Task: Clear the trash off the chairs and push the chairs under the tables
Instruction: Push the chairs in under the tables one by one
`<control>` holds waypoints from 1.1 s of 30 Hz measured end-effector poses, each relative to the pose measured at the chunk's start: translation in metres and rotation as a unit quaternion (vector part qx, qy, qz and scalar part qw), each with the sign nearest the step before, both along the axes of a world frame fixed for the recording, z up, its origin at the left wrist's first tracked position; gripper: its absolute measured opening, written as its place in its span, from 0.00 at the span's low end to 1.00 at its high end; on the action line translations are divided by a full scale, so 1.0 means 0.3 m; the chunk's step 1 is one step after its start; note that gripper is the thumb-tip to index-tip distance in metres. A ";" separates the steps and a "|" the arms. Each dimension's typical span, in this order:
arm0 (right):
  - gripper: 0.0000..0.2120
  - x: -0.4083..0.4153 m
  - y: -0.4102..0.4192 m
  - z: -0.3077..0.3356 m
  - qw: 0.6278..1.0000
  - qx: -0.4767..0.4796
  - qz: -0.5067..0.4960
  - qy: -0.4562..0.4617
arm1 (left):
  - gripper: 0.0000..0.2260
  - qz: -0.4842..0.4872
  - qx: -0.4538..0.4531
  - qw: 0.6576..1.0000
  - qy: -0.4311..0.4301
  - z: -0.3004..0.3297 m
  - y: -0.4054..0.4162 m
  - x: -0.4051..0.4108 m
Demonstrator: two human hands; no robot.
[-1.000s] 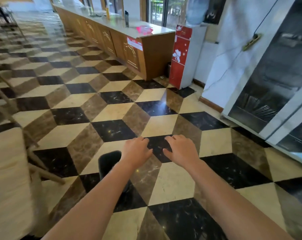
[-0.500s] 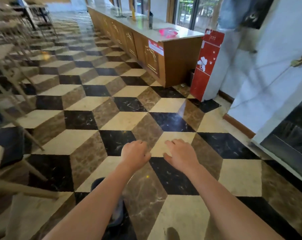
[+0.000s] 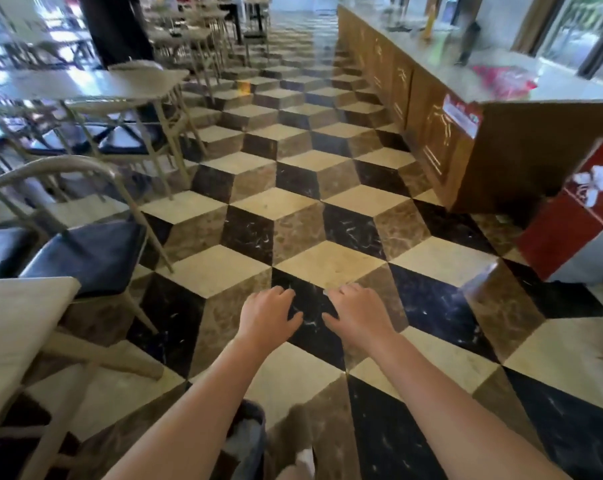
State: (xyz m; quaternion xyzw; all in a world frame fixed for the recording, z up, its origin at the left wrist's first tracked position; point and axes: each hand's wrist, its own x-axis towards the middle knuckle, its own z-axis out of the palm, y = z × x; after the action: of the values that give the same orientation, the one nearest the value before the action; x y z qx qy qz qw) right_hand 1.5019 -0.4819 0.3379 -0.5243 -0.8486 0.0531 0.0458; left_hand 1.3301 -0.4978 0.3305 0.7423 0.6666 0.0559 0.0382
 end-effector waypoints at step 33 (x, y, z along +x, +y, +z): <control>0.18 -0.877 2.352 0.081 0.963 0.016 0.270 -0.016 | 0.12 0.274 0.072 0.959 -0.023 0.067 2.032 -0.725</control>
State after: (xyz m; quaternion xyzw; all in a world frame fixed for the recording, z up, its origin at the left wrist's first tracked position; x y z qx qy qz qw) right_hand 1.2389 0.2238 0.3621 -0.2757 -0.9600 0.0420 0.0246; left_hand 1.1125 0.1118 0.3505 0.5304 0.8377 0.1291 -0.0167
